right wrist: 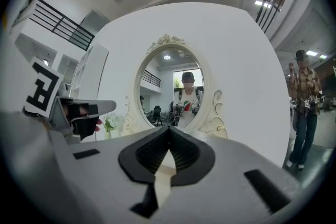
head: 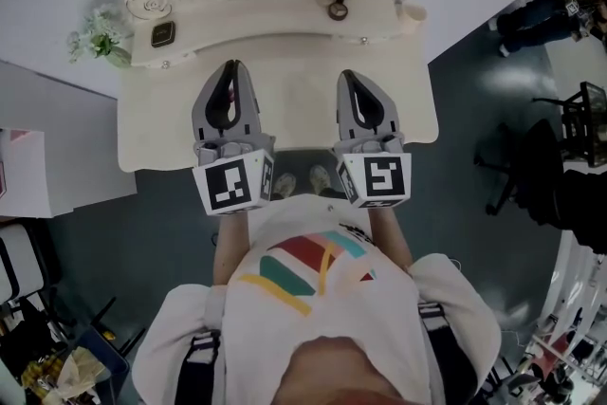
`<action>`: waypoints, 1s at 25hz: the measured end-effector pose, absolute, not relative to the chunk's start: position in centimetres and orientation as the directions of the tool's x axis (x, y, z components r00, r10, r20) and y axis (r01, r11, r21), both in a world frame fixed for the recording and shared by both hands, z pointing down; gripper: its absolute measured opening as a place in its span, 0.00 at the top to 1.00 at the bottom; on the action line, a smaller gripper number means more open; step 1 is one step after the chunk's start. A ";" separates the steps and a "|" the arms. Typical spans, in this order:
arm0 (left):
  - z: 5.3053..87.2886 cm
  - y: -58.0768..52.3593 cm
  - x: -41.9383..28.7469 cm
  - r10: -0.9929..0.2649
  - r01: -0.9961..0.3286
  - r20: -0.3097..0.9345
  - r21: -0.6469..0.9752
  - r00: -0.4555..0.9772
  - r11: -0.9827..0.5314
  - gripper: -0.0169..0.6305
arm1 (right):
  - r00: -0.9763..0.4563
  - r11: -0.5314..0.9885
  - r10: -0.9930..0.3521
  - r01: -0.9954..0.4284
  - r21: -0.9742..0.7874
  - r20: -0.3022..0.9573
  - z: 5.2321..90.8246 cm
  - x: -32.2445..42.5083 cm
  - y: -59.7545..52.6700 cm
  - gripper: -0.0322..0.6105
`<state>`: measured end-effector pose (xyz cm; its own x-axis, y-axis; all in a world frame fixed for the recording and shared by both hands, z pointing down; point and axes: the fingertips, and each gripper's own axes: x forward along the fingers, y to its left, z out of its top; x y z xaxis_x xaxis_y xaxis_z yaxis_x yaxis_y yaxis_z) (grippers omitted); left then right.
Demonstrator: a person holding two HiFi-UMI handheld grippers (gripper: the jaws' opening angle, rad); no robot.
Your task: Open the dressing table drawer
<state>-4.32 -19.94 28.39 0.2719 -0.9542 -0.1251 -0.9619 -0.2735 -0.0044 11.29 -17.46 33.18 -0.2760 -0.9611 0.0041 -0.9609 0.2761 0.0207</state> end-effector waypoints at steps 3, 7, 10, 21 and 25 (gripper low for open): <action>28.5 -20.4 -4.3 -0.954 -0.961 -0.124 -0.002 0.274 -0.276 0.94 | -0.268 0.268 -0.963 -0.963 0.013 0.006 33.4 11.6 -18.0 0.95; 29.1 -21.0 -3.9 -0.954 -0.960 -0.110 -0.003 0.279 -0.281 0.94 | -0.257 0.256 -0.965 -0.966 -0.023 0.045 34.8 12.5 -19.4 0.95; 29.5 -21.4 -3.5 -0.955 -0.960 -0.097 -0.005 0.279 -0.280 0.94 | -0.241 0.240 -0.966 -0.971 -0.021 0.092 36.2 13.9 -20.6 0.95; 30.5 -23.0 -3.5 -0.969 -0.972 -0.085 -0.051 0.234 -0.230 0.94 | -0.158 0.171 -0.963 -0.984 0.043 0.217 42.2 19.2 -26.0 0.82; 30.6 -22.9 -4.1 -0.975 -0.978 -0.091 -0.063 0.202 -0.197 0.94 | -0.141 0.156 -0.950 -0.987 0.033 0.280 45.6 20.7 -28.1 0.80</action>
<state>-4.14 -22.90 30.60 0.2024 -0.9751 -0.0908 -0.9783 -0.1972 -0.0627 20.68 -28.07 45.57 -0.1410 -0.9496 0.2799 -0.9872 0.1563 0.0327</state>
